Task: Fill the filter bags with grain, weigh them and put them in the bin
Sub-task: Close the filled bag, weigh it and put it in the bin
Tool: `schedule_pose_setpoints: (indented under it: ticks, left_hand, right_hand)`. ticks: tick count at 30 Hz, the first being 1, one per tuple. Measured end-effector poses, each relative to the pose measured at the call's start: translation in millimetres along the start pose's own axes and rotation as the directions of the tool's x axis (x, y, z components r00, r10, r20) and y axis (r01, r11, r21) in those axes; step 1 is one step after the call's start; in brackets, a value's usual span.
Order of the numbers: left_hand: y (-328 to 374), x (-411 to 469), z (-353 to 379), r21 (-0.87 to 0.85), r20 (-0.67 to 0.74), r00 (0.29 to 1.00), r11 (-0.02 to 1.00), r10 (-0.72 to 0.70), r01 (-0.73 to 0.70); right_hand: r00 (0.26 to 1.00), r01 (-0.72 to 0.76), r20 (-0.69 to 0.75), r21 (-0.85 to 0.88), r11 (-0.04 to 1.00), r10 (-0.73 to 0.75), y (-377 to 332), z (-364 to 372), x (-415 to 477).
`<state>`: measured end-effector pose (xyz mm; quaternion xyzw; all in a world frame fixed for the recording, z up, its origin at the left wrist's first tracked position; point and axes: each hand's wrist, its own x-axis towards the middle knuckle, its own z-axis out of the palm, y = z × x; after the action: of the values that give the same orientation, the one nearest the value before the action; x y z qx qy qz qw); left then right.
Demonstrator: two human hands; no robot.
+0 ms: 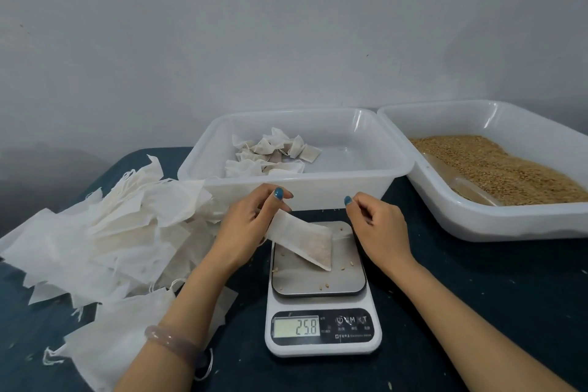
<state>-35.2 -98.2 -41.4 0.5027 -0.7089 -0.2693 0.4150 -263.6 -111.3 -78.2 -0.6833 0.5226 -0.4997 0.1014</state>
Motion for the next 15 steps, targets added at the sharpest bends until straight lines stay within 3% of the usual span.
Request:
schedule_pose_setpoints:
  ticks: [4, 7, 9, 15]
  left_hand:
    - [-2.4, -0.6, -7.3, 0.374, 0.011, 0.999, 0.927, 0.036, -0.038]
    - [-0.5, -2.5, -8.3, 0.511, 0.03, 0.998, 0.857, 0.059, -0.066]
    - [2.4, -2.8, -5.1, 0.483, 0.06, 0.994, 0.869, 0.092, -0.11]
    - [17.8, -2.4, 5.4, 0.094, 0.155, 0.96, 0.964, 0.231, -0.247]
  right_hand:
    - [1.0, 0.0, -0.007, 0.005, 1.0, 0.0, 1.0, 0.3, -0.7]
    - [1.0, -0.015, 0.005, -0.001, 1.0, 0.015, 2.1, 0.6, -1.4]
    - [0.999, -0.029, 0.024, -0.017, 0.999, 0.03, 2.6, 1.3, -1.7]
    - [0.998, -0.046, 0.034, -0.025, 0.999, 0.047, 3.3, 2.7, -1.2]
